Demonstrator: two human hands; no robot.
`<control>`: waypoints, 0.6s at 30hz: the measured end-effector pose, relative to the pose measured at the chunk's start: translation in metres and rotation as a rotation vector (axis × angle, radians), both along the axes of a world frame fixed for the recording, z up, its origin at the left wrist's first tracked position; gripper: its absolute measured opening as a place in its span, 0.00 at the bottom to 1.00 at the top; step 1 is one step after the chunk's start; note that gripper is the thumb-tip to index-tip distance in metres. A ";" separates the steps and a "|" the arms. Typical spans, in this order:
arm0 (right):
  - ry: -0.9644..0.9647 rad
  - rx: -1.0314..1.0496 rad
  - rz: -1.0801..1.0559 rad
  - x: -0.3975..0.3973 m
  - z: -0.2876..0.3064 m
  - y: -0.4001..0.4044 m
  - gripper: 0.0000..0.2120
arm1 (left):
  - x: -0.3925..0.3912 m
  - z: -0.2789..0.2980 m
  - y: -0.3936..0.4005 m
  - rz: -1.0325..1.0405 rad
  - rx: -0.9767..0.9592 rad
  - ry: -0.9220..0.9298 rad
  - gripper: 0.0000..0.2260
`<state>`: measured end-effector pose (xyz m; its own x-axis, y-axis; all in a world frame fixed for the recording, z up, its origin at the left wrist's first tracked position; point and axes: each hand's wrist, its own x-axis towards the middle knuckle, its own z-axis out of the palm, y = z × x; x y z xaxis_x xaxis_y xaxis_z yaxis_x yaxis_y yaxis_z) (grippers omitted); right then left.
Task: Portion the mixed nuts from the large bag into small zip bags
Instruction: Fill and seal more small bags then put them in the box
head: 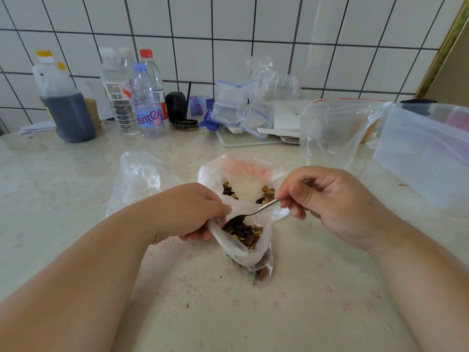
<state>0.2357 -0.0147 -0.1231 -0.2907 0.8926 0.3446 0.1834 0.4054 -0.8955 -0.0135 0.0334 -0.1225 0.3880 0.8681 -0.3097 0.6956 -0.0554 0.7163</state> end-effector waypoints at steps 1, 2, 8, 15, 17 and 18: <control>-0.038 0.018 0.022 -0.001 -0.001 0.000 0.09 | 0.000 0.000 0.000 0.000 0.002 0.004 0.22; -0.062 0.024 0.035 -0.002 -0.002 0.000 0.10 | 0.000 -0.001 0.001 -0.001 0.005 0.007 0.22; 0.105 -0.006 -0.035 0.008 0.001 0.003 0.10 | -0.002 0.000 0.002 0.005 0.000 -0.014 0.18; 0.396 -0.144 -0.279 0.017 0.001 0.014 0.11 | -0.002 -0.003 0.002 0.036 0.000 -0.025 0.18; 0.336 -0.168 -0.380 0.017 -0.005 0.018 0.12 | -0.001 -0.003 0.002 0.036 0.005 -0.024 0.20; 0.303 -0.172 -0.419 0.017 -0.009 0.020 0.12 | -0.001 -0.003 0.002 0.036 0.010 -0.026 0.22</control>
